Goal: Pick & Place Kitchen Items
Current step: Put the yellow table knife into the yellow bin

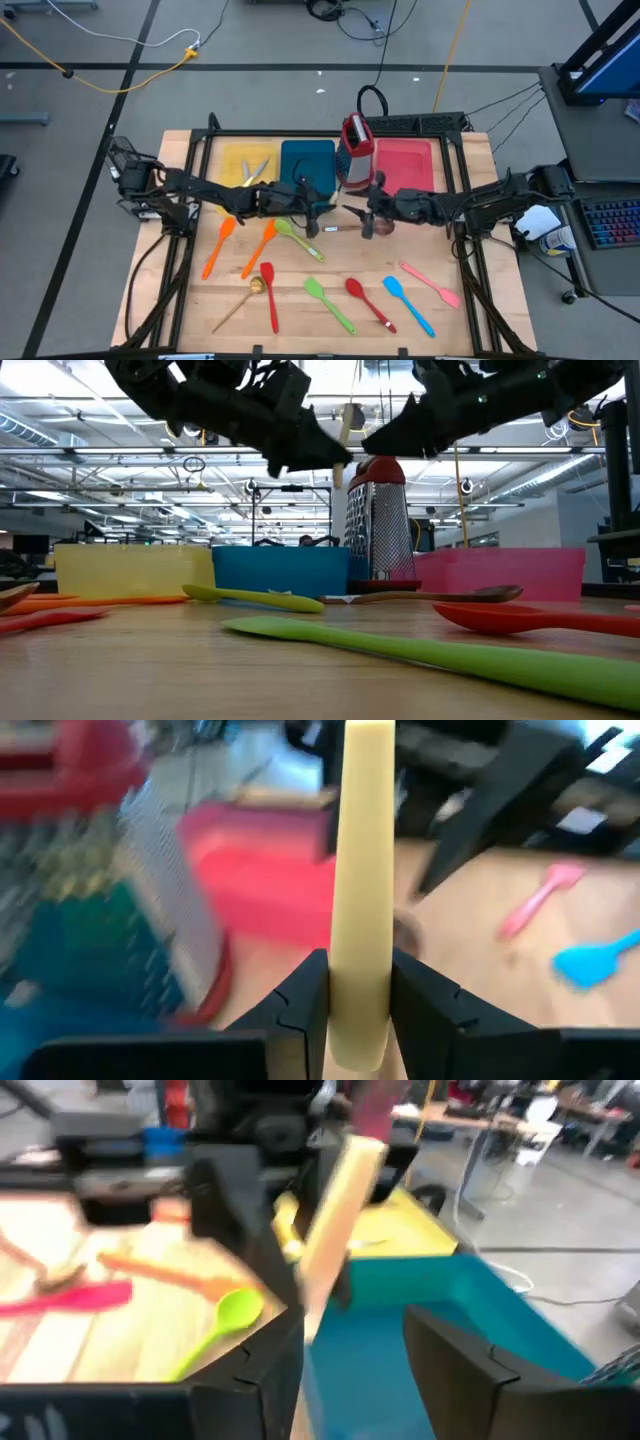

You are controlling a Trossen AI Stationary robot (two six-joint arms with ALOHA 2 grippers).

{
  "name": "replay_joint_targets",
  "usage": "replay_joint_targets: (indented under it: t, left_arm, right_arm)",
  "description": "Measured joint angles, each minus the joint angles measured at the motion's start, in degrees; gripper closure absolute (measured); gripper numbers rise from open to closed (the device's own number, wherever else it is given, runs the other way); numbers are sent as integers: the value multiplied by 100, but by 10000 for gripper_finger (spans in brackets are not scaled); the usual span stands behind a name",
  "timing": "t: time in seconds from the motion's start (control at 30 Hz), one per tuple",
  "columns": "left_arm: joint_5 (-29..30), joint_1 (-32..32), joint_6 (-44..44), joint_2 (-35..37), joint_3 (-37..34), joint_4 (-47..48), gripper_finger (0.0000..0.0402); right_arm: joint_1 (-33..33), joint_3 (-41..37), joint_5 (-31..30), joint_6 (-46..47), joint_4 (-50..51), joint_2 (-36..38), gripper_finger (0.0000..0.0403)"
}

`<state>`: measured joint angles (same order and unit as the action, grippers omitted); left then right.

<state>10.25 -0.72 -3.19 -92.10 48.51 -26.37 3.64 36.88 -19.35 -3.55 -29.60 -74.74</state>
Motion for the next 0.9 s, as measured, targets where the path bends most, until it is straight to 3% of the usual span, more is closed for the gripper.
replay_joint_targets:
  t: [0.47,0.73,0.9]
  left_arm:
    - [1640,-42,-927,1789,-9,4006,311]
    - [2310,-330,-2204,2095,-1,6183,314]
    - [2198,-659,-2980,2097,-16,7285,313]
  right_arm:
    - [212,-2,11,286,381,0,237]
    - [210,-2,13,290,463,0,240]
    - [210,-2,13,290,441,0,238]
